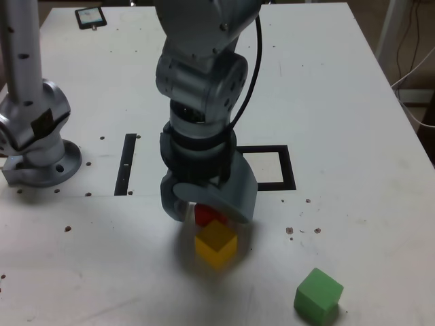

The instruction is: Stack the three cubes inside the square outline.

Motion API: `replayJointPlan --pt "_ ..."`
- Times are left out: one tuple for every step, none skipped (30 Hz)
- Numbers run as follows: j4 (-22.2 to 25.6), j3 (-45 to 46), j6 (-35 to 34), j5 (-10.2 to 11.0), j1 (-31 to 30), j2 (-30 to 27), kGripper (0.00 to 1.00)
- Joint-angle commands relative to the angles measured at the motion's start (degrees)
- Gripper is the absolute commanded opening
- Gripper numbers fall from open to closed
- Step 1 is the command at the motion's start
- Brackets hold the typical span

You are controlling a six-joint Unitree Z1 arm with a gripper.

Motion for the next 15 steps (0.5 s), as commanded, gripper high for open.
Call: replayJointPlan --pt "0.39 -0.24 0.51 0.07 0.38 0.58 0.80" --pt "0.43 -0.28 0.73 0.04 0.50 0.71 0.78" --pt "0.45 -0.34 0.95 0.02 0.58 0.81 0.76" --pt "0.43 -0.40 1.10 0.03 0.62 0.89 0.75" --pt "0.40 -0.45 1.19 0.08 0.63 0.95 0.73" --pt "0.35 -0.51 1.27 0.16 0.63 1.00 0.72" --pt "0.29 -0.57 1.33 0.26 0.63 1.04 0.71" --pt "0.23 -0.63 1.37 0.37 0.65 1.08 0.71" --pt "0.17 -0.67 1.41 0.47 0.69 1.14 0.70" --pt "0.11 -0.71 1.44 0.53 0.74 1.22 0.69" --pt "0.06 -0.75 1.48 0.58 0.80 1.34 0.69" --pt "-0.03 -0.81 1.56 0.59 0.87 1.50 0.68" --pt "-0.12 -0.85 1.63 0.56 0.92 1.63 0.67" --pt "-0.20 -0.90 1.73 0.53 0.97 1.76 0.66" --pt "-0.28 -0.96 1.82 0.51 1.01 1.86 0.66"
